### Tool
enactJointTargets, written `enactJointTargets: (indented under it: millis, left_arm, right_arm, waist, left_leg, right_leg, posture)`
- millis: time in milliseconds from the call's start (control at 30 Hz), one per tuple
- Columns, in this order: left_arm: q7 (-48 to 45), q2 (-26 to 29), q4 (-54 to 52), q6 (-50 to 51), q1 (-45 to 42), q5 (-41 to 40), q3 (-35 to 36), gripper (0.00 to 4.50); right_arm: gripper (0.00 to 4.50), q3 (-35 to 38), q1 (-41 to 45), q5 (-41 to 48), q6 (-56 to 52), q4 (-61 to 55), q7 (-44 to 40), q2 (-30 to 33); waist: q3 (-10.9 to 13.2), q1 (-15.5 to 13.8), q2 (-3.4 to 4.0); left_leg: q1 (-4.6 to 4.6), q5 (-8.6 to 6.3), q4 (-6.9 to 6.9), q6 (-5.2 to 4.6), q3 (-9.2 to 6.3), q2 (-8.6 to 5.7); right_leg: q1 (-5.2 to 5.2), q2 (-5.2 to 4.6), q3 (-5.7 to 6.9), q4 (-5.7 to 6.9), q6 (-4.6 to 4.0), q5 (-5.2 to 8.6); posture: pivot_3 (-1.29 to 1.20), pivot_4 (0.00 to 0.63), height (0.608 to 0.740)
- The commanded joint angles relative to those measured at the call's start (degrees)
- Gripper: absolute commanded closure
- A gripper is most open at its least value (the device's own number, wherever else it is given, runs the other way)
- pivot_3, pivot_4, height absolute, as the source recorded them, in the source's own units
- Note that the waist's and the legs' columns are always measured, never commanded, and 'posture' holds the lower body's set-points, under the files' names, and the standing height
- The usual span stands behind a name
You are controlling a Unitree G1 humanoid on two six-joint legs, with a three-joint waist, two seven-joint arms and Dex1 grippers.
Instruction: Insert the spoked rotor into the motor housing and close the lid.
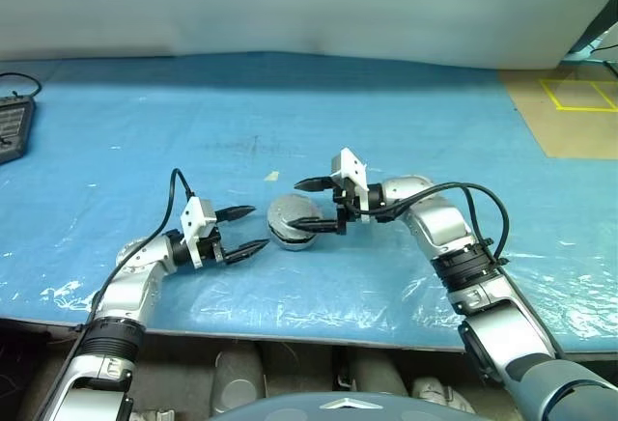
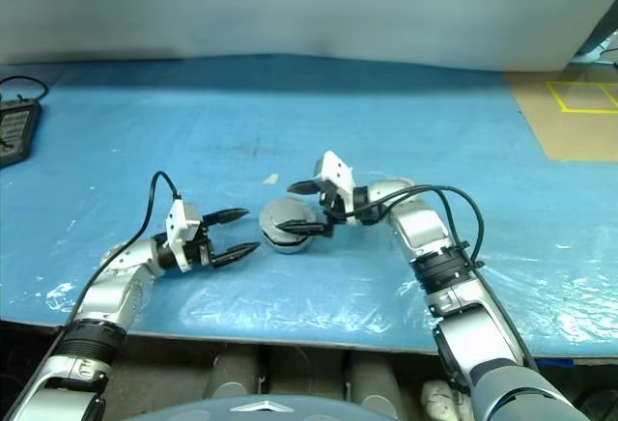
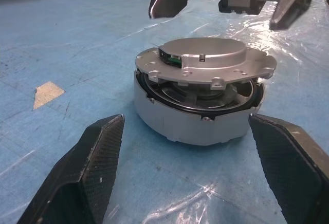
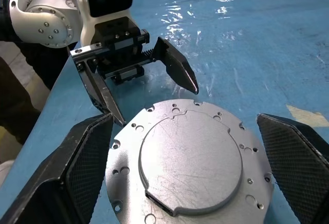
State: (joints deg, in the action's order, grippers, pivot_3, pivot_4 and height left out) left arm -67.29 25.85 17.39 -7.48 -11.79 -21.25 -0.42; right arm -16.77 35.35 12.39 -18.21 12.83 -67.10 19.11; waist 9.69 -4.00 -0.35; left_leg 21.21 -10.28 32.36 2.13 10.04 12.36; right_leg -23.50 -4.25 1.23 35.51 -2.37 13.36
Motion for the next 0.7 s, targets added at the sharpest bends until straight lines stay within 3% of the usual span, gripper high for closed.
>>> enactJointTargets:
  millis: [33,533,700]
  left_arm:
    - [0.0,0.6,-2.1,0.1,0.6,-0.7,0.9,0.43]
    - [0.3,0.9,-2.2,-0.1,0.7,-0.5,1.2,0.43]
    - [0.5,0.8,-2.2,-0.1,0.7,-0.4,1.1,0.43]
  right_arm:
    - [0.03,-0.3,0.2,-1.0,2.7,0.9,0.9,-0.8]
    - [0.03,-1.4,-0.4,-3.4,6.1,5.7,1.8,-2.7]
    - [1.53,-1.4,-0.4,-3.7,6.7,6.1,2.1,-2.7]
  waist:
    - [0.0,0.0,0.0]
    - [0.0,0.0,0.0]
    - [0.0,0.0,0.0]
  left_leg:
    - [0.0,0.0,0.0,0.0,0.0,0.0]
    - [0.01,0.0,-0.03,0.0,0.0,0.0]
    - [0.0,0.0,-0.03,0.0,0.0,0.0]
  right_leg:
    - [0.0,0.0,0.0,-0.01,0.0,0.0]
    - [-0.01,0.0,0.0,-0.04,0.0,0.0]
    - [0.0,0.0,0.0,-0.04,0.0,0.0]
  posture:
    - [0.0,0.15,0.74]
    - [0.0,0.15,0.74]
    - [0.0,0.15,0.74]
